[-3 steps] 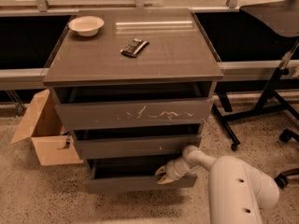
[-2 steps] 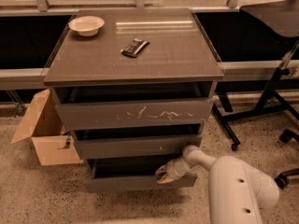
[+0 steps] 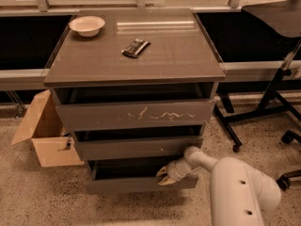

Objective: Open bottom drawer

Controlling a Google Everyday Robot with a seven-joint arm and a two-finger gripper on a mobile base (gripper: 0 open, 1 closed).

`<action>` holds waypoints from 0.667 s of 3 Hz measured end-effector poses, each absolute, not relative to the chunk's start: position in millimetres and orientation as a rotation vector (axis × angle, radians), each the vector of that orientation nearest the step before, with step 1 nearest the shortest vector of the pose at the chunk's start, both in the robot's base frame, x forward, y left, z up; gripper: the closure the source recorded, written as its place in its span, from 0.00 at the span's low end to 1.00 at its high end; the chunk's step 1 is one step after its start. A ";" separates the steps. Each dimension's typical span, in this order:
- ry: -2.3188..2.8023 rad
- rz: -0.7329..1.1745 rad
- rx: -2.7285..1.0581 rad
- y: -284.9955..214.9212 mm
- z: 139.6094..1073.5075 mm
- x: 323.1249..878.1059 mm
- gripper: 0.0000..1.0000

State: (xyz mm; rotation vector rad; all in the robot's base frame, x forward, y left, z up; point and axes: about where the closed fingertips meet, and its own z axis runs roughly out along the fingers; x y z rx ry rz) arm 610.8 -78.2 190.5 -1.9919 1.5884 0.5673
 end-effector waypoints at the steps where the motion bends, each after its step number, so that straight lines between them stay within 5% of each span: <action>1: 1.588 0.567 -1.992 -78.2 190.5 610.7 0.00; 2: 1.588 0.567 -1.992 -78.2 190.5 610.7 0.00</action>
Offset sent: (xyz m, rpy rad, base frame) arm 0.0000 0.0000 0.0000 0.0000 0.0000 0.0000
